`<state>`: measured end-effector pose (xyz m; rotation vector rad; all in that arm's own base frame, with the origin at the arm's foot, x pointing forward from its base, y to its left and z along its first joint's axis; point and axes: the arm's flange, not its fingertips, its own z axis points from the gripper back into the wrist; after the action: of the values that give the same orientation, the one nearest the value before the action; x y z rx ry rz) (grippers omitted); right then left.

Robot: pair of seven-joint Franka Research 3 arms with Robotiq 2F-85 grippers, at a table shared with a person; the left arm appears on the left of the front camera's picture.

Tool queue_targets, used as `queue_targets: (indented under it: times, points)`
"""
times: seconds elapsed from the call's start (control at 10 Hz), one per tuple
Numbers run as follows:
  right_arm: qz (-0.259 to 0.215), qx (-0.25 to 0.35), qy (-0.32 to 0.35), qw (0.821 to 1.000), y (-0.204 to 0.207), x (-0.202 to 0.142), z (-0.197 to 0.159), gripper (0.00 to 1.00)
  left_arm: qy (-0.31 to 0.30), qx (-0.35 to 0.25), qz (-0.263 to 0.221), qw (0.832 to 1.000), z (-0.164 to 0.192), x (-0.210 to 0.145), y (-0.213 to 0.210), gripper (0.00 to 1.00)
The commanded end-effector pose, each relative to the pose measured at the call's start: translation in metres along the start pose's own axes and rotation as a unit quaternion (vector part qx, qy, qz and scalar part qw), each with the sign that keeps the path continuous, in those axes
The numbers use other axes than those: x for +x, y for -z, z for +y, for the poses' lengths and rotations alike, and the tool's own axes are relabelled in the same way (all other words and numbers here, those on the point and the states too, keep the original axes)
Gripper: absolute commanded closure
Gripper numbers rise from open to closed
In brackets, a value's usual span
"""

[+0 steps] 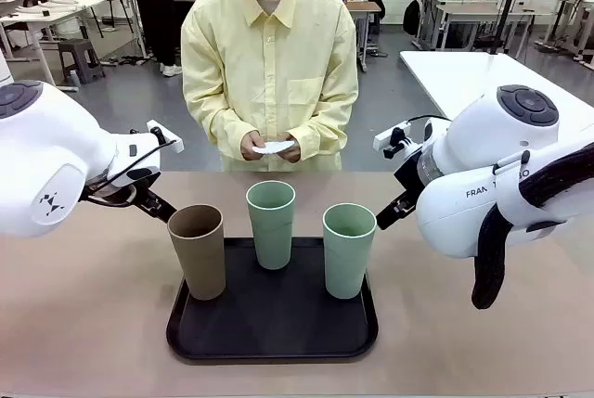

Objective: Place coasters on the table and set cups on them.
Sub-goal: Pick up one Reusable plastic cup and place it on a coaster set by the human.

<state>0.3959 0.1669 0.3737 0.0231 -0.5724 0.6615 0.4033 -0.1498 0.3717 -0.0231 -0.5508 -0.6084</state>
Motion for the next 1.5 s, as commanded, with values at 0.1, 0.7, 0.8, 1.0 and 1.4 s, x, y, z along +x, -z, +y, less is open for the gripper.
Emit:
queue_targets:
  times: [0.1, 0.7, 0.8, 1.0, 1.4]
  points:
    - [0.000, 0.000, 0.000, 1.000, 0.0000, 0.0000, 0.0000, 0.00, 0.000, 0.000, 0.000, 1.000, -0.0001, 0.0000, 0.0000, 0.00]
    - [0.000, 0.000, 0.000, 1.000, 0.0000, 0.0000, 0.0000, 0.00, 0.000, 0.000, 0.000, 1.000, -0.0001, 0.0000, 0.0000, 0.00]
    - [0.000, 0.000, 0.000, 1.000, 0.0000, 0.0000, 0.0000, 0.00, 0.000, 0.000, 0.000, 1.000, -0.0001, 0.0000, 0.0000, 0.00]
    - [0.000, 0.000, 0.000, 1.000, 0.0000, 0.0000, 0.0000, 0.00, 0.000, 0.000, 0.000, 1.000, -0.0001, 0.0000, 0.0000, 0.00]
    - [0.000, 0.000, 0.000, 1.000, 0.0000, 0.0000, 0.0000, 0.00, 0.000, 0.000, 0.000, 1.000, 0.0000, 0.0000, 0.0000, 0.00]
